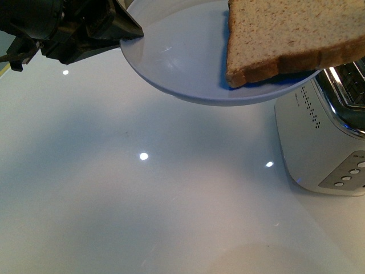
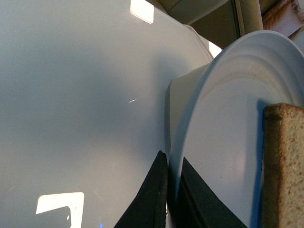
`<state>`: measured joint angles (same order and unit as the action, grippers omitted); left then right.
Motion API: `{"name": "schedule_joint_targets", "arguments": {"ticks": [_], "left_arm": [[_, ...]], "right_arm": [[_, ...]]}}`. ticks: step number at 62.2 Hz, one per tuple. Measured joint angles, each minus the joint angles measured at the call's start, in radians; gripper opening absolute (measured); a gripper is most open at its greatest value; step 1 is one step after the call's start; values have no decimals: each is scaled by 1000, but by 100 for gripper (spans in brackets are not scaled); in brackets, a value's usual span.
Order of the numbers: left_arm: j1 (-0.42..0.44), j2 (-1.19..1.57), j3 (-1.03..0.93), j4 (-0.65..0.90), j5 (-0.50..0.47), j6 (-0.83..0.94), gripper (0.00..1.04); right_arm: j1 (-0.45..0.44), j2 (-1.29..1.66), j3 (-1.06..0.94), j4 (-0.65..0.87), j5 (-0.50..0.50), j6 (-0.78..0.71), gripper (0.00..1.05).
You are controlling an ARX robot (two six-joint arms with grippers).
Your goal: Left arm holds plate, right arm toasts bread
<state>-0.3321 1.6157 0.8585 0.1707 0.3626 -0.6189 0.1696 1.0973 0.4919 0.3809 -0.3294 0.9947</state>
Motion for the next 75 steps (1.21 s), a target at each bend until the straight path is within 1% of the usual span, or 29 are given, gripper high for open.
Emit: {"name": "schedule_joint_targets", "arguments": {"ticks": [11, 17, 25, 28, 31, 32, 34, 36, 41, 44, 57, 75], "left_arm": [[0, 0, -2, 0, -1, 0, 3], [0, 0, -7, 0, -1, 0, 3], [0, 0, -12, 0, -1, 0, 3], [0, 0, -12, 0, -1, 0, 3], [0, 0, -12, 0, -1, 0, 3], [0, 0, -12, 0, -1, 0, 3], [0, 0, -12, -1, -1, 0, 3], [0, 0, -12, -1, -1, 0, 3], [0, 0, -12, -1, -3, 0, 3], [0, 0, -12, -1, -3, 0, 3], [0, 0, -14, -2, -3, 0, 3], [0, -1, -19, -2, -2, 0, 3]], "right_arm": [[-90, -71, 114, -57, -8, -49, 3], [-142, -87, 208, -110, 21, -132, 3], [-171, -58, 329, -231, 158, -329, 3], [-172, -31, 360, -253, 208, -429, 3], [-167, 11, 384, -259, 279, -565, 3], [-165, 28, 389, -262, 285, -623, 3], [-159, 54, 391, -260, 306, -694, 3], [-151, 74, 391, -261, 334, -737, 3], [-137, 122, 390, -270, 351, -829, 3], [-124, 154, 386, -267, 384, -888, 3], [-84, 238, 345, -257, 438, -979, 3], [-70, 311, 311, -241, 447, -987, 3]]}}
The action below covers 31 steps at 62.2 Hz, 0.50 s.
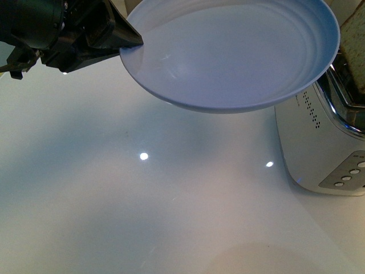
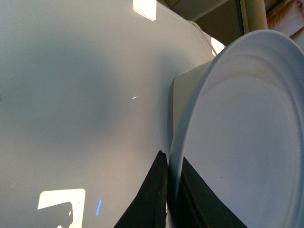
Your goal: Left arm holds plate, right arm toasts bread
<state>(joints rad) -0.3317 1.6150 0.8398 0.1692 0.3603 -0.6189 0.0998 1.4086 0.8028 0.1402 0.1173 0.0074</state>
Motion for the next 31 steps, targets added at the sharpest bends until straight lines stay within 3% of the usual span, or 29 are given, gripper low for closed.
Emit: {"name": "schedule_joint_targets", "arguments": {"ticks": [31], "left_arm": [[0, 0, -5, 1, 5, 0, 3]], "right_arm": [[6, 120, -1, 3, 34, 19, 3]]}}
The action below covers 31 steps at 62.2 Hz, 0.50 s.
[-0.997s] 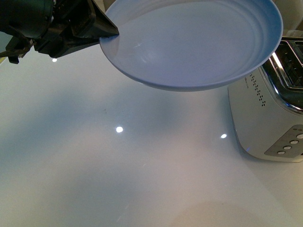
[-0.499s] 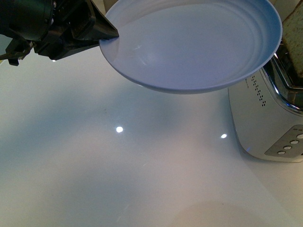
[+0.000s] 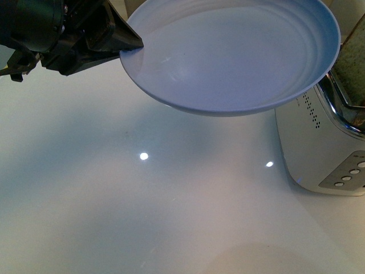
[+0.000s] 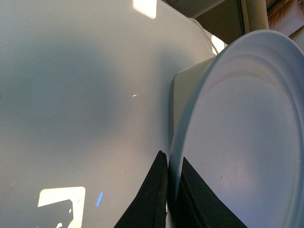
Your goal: Left arm holds plate, right arm toasts bread
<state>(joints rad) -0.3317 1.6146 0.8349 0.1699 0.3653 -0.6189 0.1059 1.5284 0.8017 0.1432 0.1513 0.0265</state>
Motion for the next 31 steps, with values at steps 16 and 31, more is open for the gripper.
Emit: {"name": "schedule_joint_targets", "arguments": {"ticks": [16, 31], "left_arm": [[2, 0, -3, 0, 1, 0, 3], [3, 0, -3, 2, 2, 0, 3]], "right_arm": [[8, 50, -24, 42, 7, 4, 3], [8, 64, -46, 85, -6, 16, 14]]}}
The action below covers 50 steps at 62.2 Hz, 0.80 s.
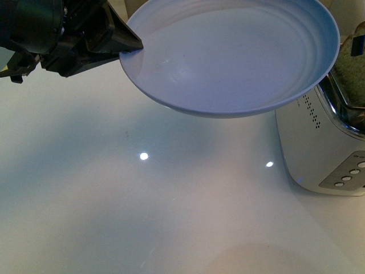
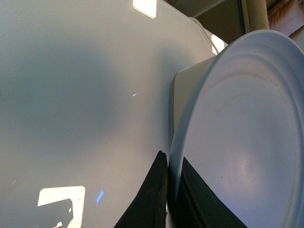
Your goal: Left arm holds plate, right arm toasts bread
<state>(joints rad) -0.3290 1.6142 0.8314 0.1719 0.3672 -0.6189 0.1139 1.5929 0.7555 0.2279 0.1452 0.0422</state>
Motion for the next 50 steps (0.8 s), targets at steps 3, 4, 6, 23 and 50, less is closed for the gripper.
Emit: {"name": "schedule_joint_targets", "arguments": {"ticks": [3, 4, 6, 23, 50], "left_arm": [[0, 0, 0, 0, 0, 0, 3], [0, 0, 0, 0, 0, 0, 3], [0, 0, 0, 0, 0, 0, 3], [0, 0, 0, 0, 0, 0, 3], [0, 0, 0, 1, 0, 0, 3]], "right_arm": [[0, 0, -4, 3, -4, 3, 22], [0, 0, -8, 3, -7, 6, 25], [0, 0, -12, 3, -7, 7, 29], [-4, -50, -60, 14, -17, 38, 67], [-45, -610, -244, -56, -33, 73, 96]]}}
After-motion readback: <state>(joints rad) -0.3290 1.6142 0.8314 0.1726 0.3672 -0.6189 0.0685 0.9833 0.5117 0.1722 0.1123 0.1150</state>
